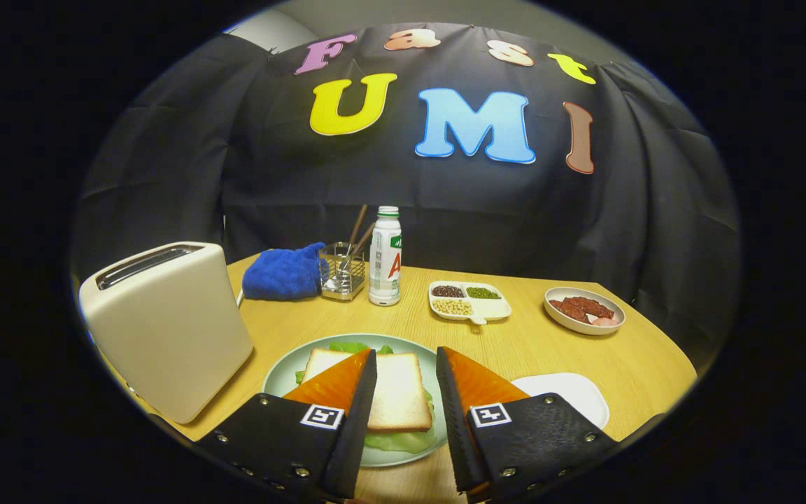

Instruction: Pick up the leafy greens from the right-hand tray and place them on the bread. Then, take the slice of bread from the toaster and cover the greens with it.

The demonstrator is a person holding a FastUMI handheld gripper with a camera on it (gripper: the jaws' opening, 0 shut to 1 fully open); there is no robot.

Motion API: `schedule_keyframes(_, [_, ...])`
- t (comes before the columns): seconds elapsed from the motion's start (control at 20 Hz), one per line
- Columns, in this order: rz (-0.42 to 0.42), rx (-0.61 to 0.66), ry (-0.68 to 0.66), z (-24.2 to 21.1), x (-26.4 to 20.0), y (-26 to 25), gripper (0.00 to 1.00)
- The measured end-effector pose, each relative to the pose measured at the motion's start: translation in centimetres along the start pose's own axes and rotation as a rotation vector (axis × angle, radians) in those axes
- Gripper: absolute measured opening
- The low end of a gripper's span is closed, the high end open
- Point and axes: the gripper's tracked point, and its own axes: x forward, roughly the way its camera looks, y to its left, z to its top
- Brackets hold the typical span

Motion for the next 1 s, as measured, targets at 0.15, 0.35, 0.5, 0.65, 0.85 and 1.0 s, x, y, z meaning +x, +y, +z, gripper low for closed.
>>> schedule_keyframes(0.15, [-0.016,0.009,-0.070,1.8,-1.1,-1.2,0.51])
schedule_keyframes(0.35, [-0.028,0.021,-0.120,3.1,-2.0,-3.0,0.51])
schedule_keyframes(0.5, [-0.020,0.049,-0.139,3.6,-2.6,-4.4,0.51])
schedule_keyframes(0.65, [-0.012,0.070,-0.159,4.3,-3.2,-5.9,0.51])
schedule_keyframes(0.85, [-0.016,0.089,-0.166,4.2,-3.9,-9.1,0.51])
schedule_keyframes(1.0, [-0.017,0.073,-0.184,3.9,-4.0,-11.7,0.51])
